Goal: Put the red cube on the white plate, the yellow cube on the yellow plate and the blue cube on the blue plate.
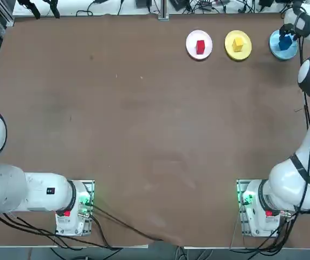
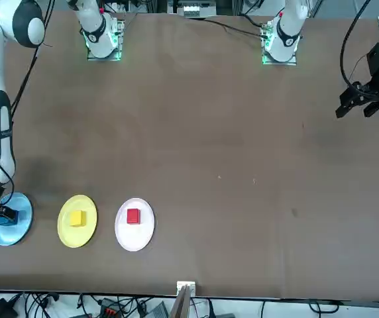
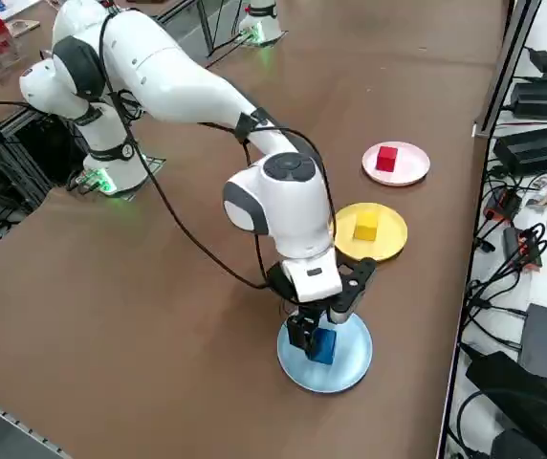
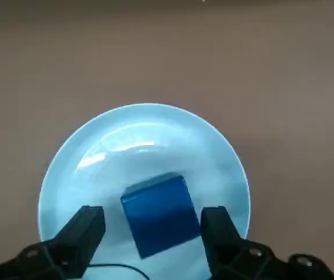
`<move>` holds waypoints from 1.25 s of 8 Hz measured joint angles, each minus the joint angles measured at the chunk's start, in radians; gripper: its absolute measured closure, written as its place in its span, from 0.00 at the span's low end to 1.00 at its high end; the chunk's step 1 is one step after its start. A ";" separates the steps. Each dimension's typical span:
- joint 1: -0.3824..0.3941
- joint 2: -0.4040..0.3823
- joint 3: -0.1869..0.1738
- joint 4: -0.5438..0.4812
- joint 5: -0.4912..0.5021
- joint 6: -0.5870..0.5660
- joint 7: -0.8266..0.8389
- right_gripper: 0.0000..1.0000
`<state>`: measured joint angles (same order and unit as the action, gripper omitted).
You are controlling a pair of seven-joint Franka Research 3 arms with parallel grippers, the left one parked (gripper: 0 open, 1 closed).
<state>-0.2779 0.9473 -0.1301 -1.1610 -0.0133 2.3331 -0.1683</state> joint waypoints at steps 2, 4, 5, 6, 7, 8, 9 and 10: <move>0.012 -0.062 0.000 0.033 0.005 -0.218 -0.005 0.00; 0.023 -0.168 0.002 0.056 0.030 -0.488 -0.010 0.00; 0.038 -0.227 0.004 0.059 0.039 -0.641 -0.010 0.00; 0.055 -0.284 0.006 0.060 0.043 -0.790 -0.010 0.00; 0.082 -0.337 0.009 0.061 0.045 -0.907 -0.010 0.00; 0.121 -0.387 0.010 0.061 0.046 -0.991 -0.010 0.00; 0.165 -0.434 0.011 0.061 0.046 -1.057 -0.010 0.00; 0.204 -0.472 0.011 0.060 0.045 -1.093 -0.009 0.00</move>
<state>-0.0738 0.4756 -0.1187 -1.1015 0.0315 1.2399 -0.1772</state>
